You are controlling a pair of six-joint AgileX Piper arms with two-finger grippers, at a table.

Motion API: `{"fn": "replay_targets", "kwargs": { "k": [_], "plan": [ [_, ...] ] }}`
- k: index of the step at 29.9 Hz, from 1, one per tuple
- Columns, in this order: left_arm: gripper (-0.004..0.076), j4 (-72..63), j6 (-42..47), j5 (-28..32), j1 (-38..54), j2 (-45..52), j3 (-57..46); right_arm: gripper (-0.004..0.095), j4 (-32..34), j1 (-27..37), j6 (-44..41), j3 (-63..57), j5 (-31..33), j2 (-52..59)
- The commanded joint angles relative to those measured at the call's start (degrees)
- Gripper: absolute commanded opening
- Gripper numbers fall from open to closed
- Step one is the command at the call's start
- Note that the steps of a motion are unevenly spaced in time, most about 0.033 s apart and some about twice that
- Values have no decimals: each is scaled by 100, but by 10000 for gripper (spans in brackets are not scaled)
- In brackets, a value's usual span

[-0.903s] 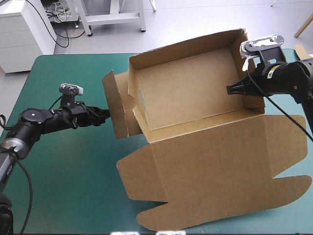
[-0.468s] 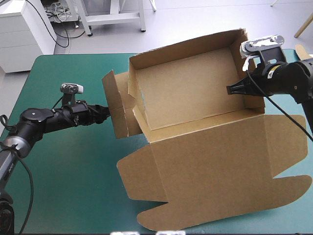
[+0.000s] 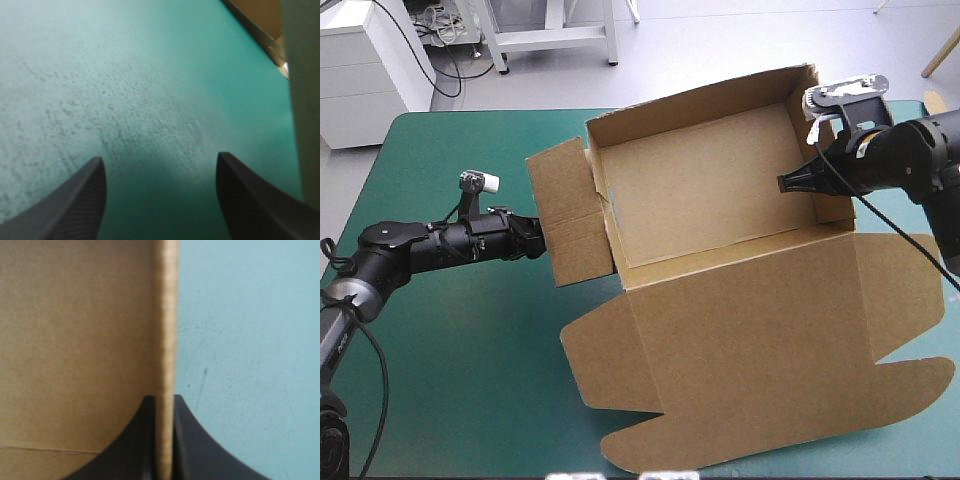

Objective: Fold the box

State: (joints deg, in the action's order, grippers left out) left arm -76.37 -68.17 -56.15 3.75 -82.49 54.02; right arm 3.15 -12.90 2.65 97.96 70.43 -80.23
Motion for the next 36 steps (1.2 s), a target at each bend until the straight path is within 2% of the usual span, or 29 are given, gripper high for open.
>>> {"fn": "replay_targets", "kwargs": {
  "k": [1,14,22,26,29,36],
  "plan": [
    [456,-720,-67,-446,3,191,136,-21,-60,16,-7,149,-341,12],
    [456,-1760,-210,-1441,3,193,136,-21,-100,16,-7,138,-467,-375],
    [456,-2220,-210,-1605,-96,203,154,-19,-370,6,7,138,-551,-560],
    [456,-2234,-210,-1416,-371,213,251,-19,-315,-157,-58,138,-742,-586],
    [456,-2001,-47,-819,-526,213,348,-19,-170,-391,-84,138,-855,-586],
    [456,-1796,372,-415,-551,260,615,-19,749,-1023,-742,138,-1008,-586]
  ]
}}
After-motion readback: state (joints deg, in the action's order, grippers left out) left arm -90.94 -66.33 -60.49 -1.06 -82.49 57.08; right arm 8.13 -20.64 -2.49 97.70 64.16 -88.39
